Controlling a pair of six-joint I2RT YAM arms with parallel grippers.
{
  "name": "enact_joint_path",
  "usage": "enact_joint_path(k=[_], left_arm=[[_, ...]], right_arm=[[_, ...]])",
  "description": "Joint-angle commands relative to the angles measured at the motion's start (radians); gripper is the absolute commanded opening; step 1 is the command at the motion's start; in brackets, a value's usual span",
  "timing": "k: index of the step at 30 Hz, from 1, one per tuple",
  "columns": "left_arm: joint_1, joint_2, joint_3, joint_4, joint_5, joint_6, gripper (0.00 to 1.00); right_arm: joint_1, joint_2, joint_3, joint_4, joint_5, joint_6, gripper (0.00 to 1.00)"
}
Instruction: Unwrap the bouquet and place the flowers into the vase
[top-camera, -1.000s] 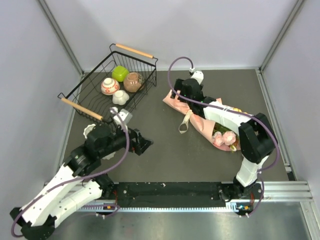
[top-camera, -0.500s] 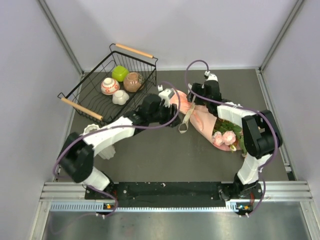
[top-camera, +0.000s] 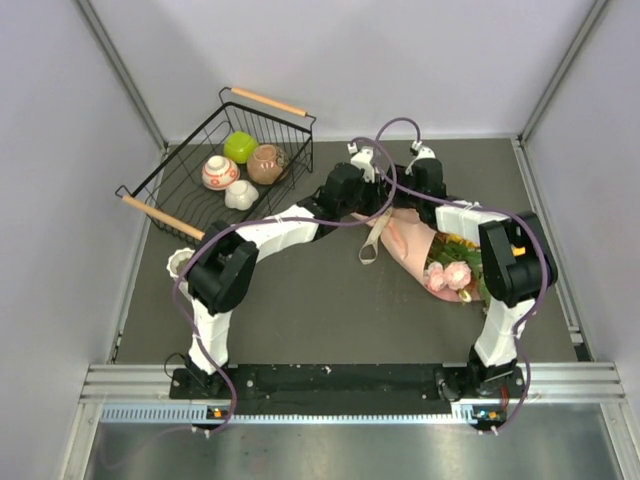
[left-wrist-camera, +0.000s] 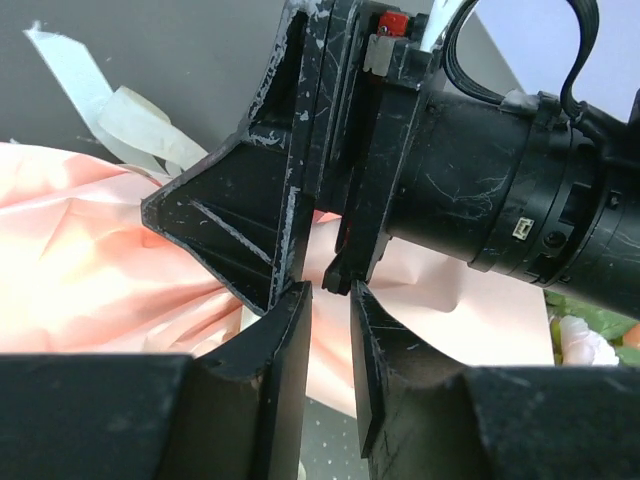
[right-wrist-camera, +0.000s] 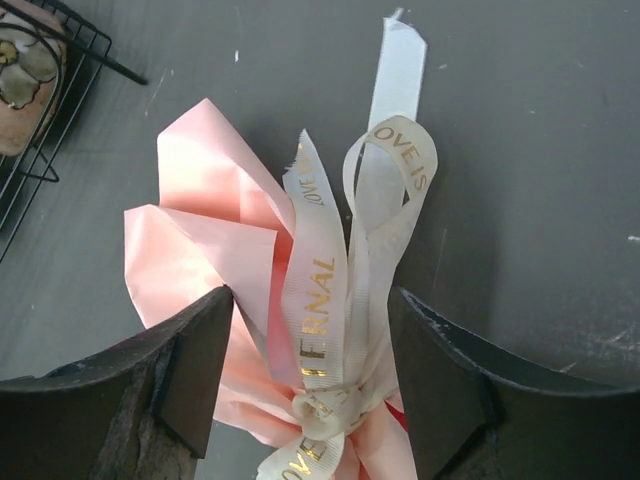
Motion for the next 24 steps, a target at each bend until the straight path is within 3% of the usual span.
enact_joint_path(k=[1,11,12,13,16,18,19,20,21,24], left_arm=[[0.055,0.044,0.013,0.110,-0.098,-0.015,0.28],[0.143,0.091,-0.015,0.201,-0.012,-0.096,0.29],[0.149,0.078,-0.044,0.222,0.017,-0.098,0.33],[0.155,0.071,-0.061,0.268,0.026,-0.096,0.49],[0.157,0.061,-0.092,0.293,0.036,-0.084,0.67],[0.160,0.051,-0.116,0.319,0.045,-0.078,0.64],[0.161,0.043,-0.138,0.354,0.050,-0.080,0.58],[0.161,0.034,-0.161,0.410,0.051,-0.084,0.45],[0.163,0.017,-0.194,0.431,0.051,-0.087,0.41],[0.167,0.014,-0.204,0.445,0.056,-0.090,0.38]], right_arm=[[-0.043,-0.083,-0.030,0.089,-0.068,0.024,0.66],[-0.061,-0.123,-0.111,0.198,-0.104,0.061,0.74],[-0.066,-0.126,-0.116,0.201,-0.101,0.069,0.76],[-0.072,-0.131,-0.122,0.205,-0.094,0.079,0.78],[-0.086,-0.135,-0.120,0.209,-0.081,0.107,0.81],[-0.098,-0.125,-0.119,0.220,-0.093,0.121,0.81],[-0.099,-0.123,-0.111,0.224,-0.104,0.127,0.81],[-0.102,-0.117,-0.105,0.220,-0.123,0.127,0.81],[-0.104,-0.114,-0.102,0.217,-0.127,0.128,0.81],[-0.107,-0.105,-0.093,0.224,-0.148,0.124,0.80]])
